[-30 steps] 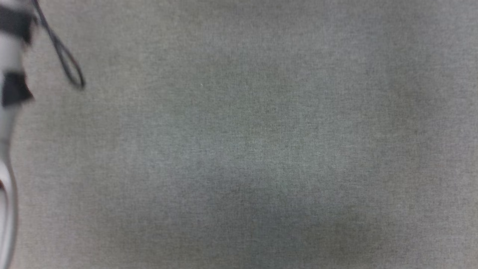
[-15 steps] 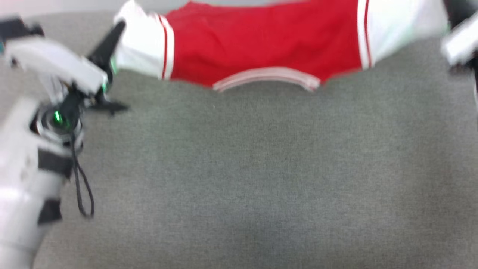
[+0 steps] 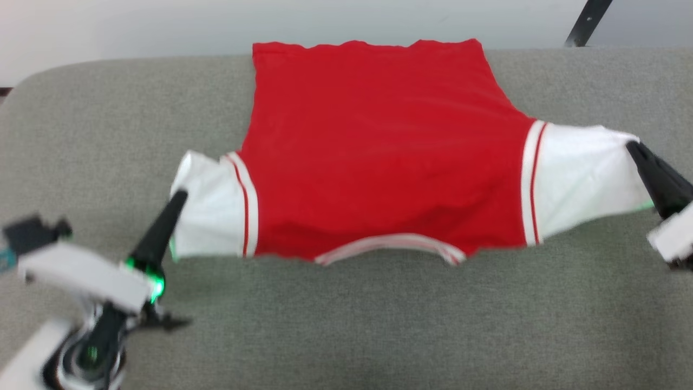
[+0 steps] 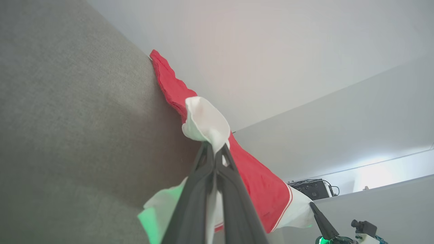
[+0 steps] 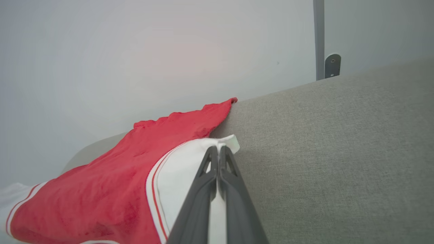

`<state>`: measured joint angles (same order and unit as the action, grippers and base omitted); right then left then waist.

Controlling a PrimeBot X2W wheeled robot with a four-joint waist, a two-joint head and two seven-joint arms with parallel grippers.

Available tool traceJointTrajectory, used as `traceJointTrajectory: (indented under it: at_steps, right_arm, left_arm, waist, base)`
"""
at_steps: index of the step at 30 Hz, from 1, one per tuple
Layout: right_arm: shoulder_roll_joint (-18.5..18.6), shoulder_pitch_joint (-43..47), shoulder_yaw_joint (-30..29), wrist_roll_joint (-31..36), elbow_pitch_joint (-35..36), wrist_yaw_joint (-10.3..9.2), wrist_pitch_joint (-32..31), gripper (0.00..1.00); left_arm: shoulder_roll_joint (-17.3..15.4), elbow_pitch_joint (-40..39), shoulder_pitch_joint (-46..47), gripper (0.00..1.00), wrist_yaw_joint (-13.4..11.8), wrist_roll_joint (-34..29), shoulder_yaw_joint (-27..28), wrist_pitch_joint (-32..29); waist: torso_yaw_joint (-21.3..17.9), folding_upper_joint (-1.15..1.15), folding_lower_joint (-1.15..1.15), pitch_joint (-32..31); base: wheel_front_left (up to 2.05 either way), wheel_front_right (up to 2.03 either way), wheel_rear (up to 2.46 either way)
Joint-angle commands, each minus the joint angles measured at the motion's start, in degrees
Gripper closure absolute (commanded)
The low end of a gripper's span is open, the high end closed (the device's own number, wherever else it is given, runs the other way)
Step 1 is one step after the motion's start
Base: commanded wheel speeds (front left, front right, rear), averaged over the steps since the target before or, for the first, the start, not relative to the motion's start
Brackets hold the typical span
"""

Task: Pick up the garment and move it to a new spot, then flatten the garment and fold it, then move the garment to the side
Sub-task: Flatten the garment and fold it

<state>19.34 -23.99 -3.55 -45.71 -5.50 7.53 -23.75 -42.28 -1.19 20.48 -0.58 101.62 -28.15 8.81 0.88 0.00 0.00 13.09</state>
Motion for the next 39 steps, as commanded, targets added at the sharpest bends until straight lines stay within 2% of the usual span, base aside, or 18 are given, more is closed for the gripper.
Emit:
traceJointTrajectory:
  at_steps: [1, 7, 11, 17, 20, 22, 24, 26, 33, 39]
  right_arm:
    - [-0.49, 1.78, -1.46, 1.45, 2.26, -0.09, -1.11, 1.00]
    - [-4.41, 9.98, -7.50, 6.36, 15.04, -0.09, -7.47, 1.00]
    - [-6.84, 14.35, -10.45, 8.04, 22.54, -0.09, -11.19, 1.00]
    - [-8.84, 17.83, -12.99, 8.85, 28.24, -0.09, -15.65, 1.00]
    - [-7.80, 18.60, -11.59, 10.26, 27.99, -0.09, -17.32, 1.00]
    - [-7.47, 18.71, -9.58, 10.99, 26.48, -0.09, -18.07, 1.00]
    - [-6.30, 18.92, -7.36, 11.63, 24.81, -0.09, -18.46, 1.00]
    - [-5.51, 19.00, -5.24, 12.15, 23.04, -0.09, -18.40, 1.00]
    - [-4.74, 18.64, -0.36, 12.97, 17.20, -0.09, -16.28, 1.00]
    - [-4.04, 16.80, 2.37, 14.19, 10.80, -0.09, -12.86, 1.00]
  left_arm:
    - [-0.85, -2.17, -2.56, 1.00, -0.64, 0.34, 0.85, 1.39]
    - [-3.71, -13.17, -14.16, 1.00, -2.54, 0.48, 4.77, 5.27]
    - [-4.38, -19.20, -20.99, 1.00, -3.56, -0.52, 8.77, 6.15]
    - [-3.92, -23.95, -26.91, 1.00, -5.47, -2.99, 11.69, 6.29]
    - [-4.32, -22.35, -27.07, 1.00, -7.12, -7.22, 10.76, 6.29]
    - [-2.49, -20.84, -25.93, 1.00, -7.57, -8.65, 8.90, 6.29]
    - [-2.44, -18.25, -24.41, 1.00, -8.65, -11.56, 7.03, 6.15]
    - [-0.11, -15.88, -22.79, 1.00, -9.02, -12.36, 5.33, 6.11]
    - [1.90, -5.80, -17.28, 1.00, -11.16, -21.97, -1.22, 5.82]
    - [5.05, 0.67, -14.06, 1.00, -10.72, -25.29, -4.10, 5.76]
  waist:
    - [-0.16, 0.00, 0.00, 0.27]
    - [-0.28, 0.00, 0.00, 1.29]
    - [-0.32, 0.00, 0.00, 2.11]
    - [-0.19, 0.00, 0.00, 3.08]
    - [-0.23, 0.00, 0.00, 3.61]
    - [-0.34, 0.00, 0.00, 3.91]
    - [-0.38, 0.00, 0.00, 4.21]
    - [-0.34, 0.00, 0.00, 4.52]
    - [-0.15, 0.00, 0.00, 5.71]
    - [0.37, 0.00, 0.00, 6.80]
  base:
    - [0.00, 0.00, 0.00]
    - [0.00, 0.00, 0.00]
    - [0.00, 0.00, 0.00]
    - [0.00, 0.00, 0.00]
    - [0.00, 0.00, 0.00]
    - [0.00, 0.00, 0.00]
    - [0.00, 0.00, 0.00]
    - [0.00, 0.00, 0.00]
    - [0.00, 0.00, 0.00]
    - [0.00, 0.00, 0.00]
